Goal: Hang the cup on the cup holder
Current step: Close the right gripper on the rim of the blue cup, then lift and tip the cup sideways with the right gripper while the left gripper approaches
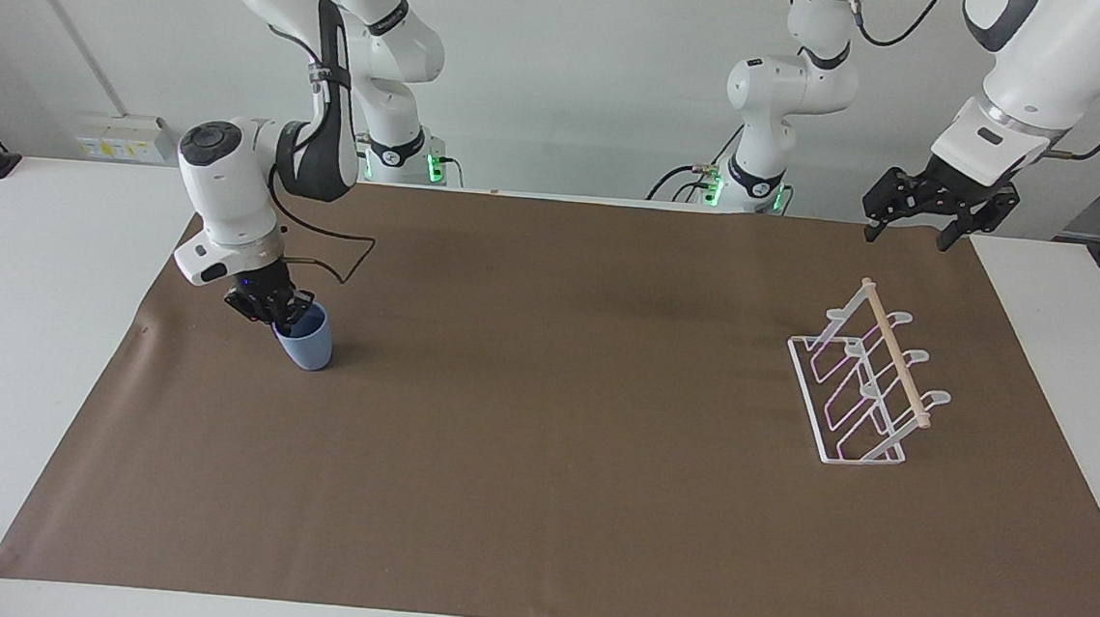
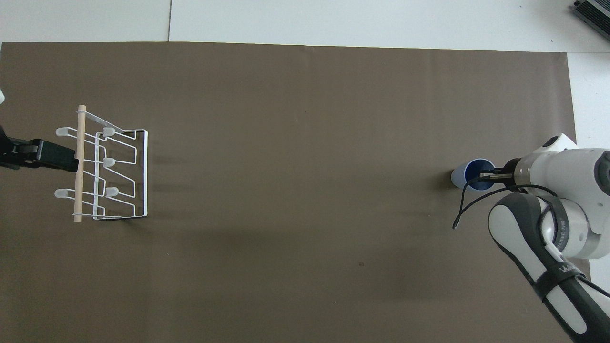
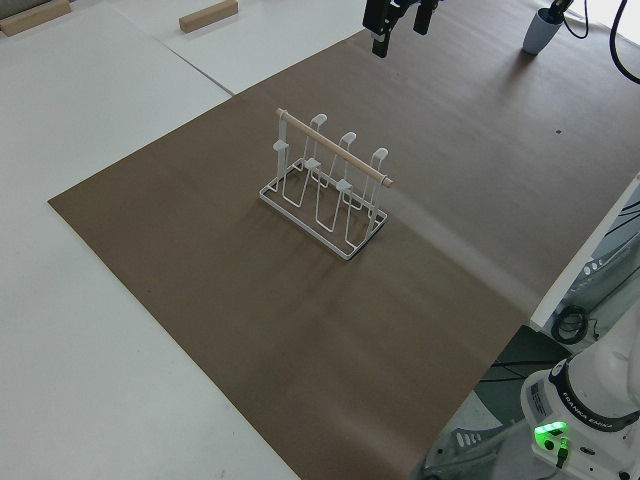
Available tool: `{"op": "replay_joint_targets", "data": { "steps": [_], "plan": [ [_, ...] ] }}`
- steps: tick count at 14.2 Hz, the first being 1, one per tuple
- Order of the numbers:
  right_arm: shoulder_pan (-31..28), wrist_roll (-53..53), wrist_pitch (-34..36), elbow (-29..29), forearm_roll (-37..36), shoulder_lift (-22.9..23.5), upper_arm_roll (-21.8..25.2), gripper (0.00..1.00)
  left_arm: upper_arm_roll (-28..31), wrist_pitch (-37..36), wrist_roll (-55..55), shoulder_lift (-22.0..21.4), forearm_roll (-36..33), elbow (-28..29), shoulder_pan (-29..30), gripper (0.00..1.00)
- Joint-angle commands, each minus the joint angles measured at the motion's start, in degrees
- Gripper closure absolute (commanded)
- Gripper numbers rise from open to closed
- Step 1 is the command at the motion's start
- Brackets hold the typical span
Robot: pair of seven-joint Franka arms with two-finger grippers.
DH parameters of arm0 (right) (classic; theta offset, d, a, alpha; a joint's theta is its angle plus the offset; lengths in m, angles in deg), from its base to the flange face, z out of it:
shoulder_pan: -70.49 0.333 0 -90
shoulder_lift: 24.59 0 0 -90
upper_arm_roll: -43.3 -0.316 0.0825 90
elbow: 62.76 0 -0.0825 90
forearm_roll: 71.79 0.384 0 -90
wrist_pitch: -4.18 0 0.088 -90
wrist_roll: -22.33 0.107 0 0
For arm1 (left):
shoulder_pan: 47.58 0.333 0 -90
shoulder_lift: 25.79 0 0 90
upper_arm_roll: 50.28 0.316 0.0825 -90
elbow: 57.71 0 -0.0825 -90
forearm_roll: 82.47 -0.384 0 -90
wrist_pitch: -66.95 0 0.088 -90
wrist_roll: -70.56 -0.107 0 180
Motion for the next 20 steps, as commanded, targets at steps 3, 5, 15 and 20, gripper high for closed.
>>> {"op": "replay_joint_targets", "data": {
  "steps": [3,5,15,20],
  "plan": [
    [-0.03,0.96,-0.53,-1.03,0.63,0.95,-0.35,1.00,0.47,0.64,1.47,-1.42,0.95,1.21,-0.70,0.00],
    [-0.03,0.61,0.26,-2.70,0.72,1.57,-0.35,1.00,0.56,0.55,5.49,-1.42,4.54,0.51,-0.18,0.00],
    [0.15,-15.28,17.90,-15.26,20.83,3.07,-0.61,1.00,0.73,0.11,16.65,-1.68,19.84,1.03,3.34,0.00],
    [0.94,-17.39,30.48,-17.21,34.01,0.53,-2.01,1.00,0.73,0.90,29.31,-2.56,29.49,2.69,3.86,0.00]
  ]
}}
